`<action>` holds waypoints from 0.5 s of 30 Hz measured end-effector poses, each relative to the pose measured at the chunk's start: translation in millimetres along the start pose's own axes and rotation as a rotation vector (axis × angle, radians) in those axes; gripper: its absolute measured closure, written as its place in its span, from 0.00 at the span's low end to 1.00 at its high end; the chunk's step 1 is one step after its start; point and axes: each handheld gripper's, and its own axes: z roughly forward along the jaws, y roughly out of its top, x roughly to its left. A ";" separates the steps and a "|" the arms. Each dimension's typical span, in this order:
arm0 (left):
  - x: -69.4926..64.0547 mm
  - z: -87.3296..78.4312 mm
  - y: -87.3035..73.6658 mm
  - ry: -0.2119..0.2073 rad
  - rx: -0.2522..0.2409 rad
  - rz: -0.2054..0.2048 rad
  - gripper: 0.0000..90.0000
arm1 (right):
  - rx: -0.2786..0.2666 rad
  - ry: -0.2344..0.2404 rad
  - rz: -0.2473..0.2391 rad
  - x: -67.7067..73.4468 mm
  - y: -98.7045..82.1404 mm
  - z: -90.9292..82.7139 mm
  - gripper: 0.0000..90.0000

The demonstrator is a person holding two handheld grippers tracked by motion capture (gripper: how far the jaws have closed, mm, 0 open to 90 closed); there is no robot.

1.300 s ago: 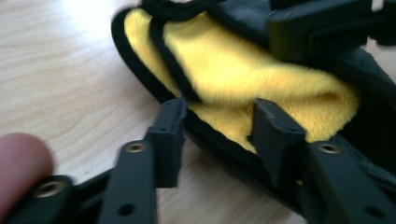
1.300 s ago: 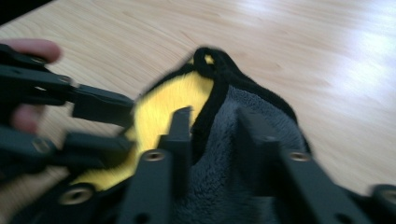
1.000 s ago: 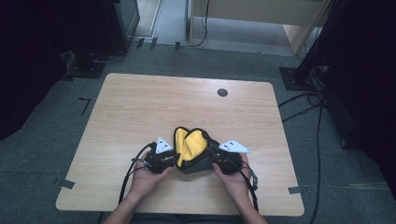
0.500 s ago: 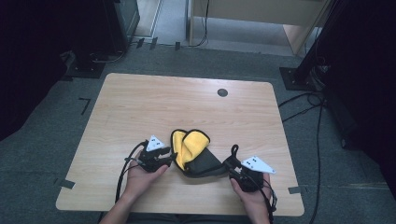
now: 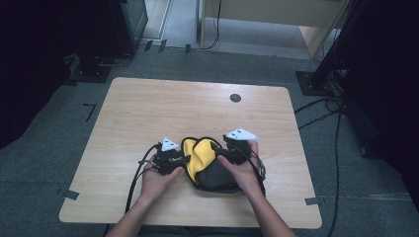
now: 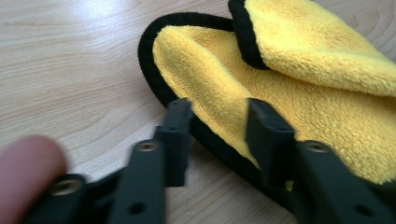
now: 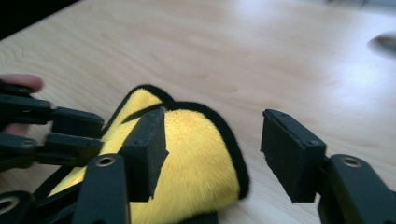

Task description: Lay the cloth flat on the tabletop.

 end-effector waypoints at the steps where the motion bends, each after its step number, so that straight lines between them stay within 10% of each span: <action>1: 0.6 -1.0 -0.1 0.003 0.001 0.009 0.78 | 0.031 0.025 0.018 -3.1 -0.5 11.4 0.43; 4: 5.3 -4.5 -1.6 -0.004 -0.007 0.003 0.94 | 0.095 0.065 0.035 -5.7 -6.3 32.0 0.49; 9: 14.4 -13.8 -3.4 -0.038 -0.038 0.002 1.00 | 0.074 0.101 -0.015 -0.1 -12.5 26.4 0.98; 15: 15.8 -14.6 -0.5 -0.093 -0.058 -0.034 0.90 | 0.003 0.118 -0.040 1.4 -6.9 6.3 1.00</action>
